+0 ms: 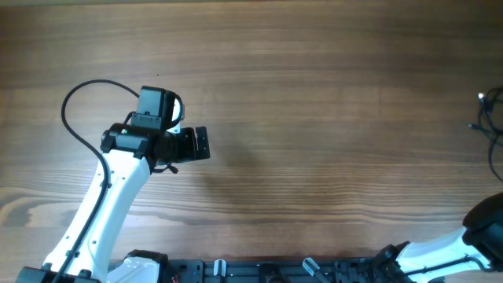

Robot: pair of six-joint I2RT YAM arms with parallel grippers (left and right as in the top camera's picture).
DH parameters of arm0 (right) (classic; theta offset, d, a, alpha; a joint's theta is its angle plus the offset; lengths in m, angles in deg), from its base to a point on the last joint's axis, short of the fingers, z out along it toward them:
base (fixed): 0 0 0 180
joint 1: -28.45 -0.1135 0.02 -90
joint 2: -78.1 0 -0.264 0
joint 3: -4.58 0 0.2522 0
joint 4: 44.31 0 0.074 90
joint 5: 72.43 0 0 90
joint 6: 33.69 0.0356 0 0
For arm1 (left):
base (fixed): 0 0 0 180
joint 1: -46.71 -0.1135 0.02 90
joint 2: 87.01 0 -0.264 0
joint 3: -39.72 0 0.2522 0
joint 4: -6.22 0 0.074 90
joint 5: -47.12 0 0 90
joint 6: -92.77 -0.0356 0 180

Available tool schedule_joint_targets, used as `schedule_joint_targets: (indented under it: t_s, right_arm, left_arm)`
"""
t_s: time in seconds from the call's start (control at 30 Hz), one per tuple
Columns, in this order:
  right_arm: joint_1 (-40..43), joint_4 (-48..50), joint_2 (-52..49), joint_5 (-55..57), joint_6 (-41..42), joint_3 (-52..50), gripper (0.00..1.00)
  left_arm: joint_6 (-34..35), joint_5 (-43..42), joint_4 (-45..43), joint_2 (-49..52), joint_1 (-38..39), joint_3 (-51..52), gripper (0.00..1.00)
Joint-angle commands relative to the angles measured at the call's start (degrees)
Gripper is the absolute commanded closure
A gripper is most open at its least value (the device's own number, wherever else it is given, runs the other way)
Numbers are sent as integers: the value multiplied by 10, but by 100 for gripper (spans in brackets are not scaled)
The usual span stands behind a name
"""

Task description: Untangle cables

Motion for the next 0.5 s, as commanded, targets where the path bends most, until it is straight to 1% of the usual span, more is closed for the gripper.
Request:
schedule_joint_targets:
  t_s: [0.0,0.07,0.13,0.17,0.23,0.33,0.43,0.47]
  right_arm:
    - [-48,-25,-8,-159,-155,5,0]
    - [-77,-55,-7,-150,-226,5,0]
    - [-124,-90,-3,-99,-316,5,0]
    - [-145,-99,0,-68,-337,5,0]
    - [-190,-101,5,-33,-340,5,0]
    - [-264,-104,21,-34,-359,6,0]
    - [-346,-131,45,-18,-367,6,1]
    - [-370,-144,54,-10,-366,6,3]
  left_arm:
    - [-5,-9,-12,2,-2,2,0]
    - [0,-9,-20,0,-2,2,0]
    - [31,-9,-21,-7,-2,2,0]
    - [35,-9,-21,-12,-2,2,0]
    - [41,-9,-20,-28,-2,2,0]
    - [42,-9,-13,-63,-2,2,0]
    - [42,-9,5,-115,-2,2,0]
    - [42,-9,12,-134,-2,2,0]
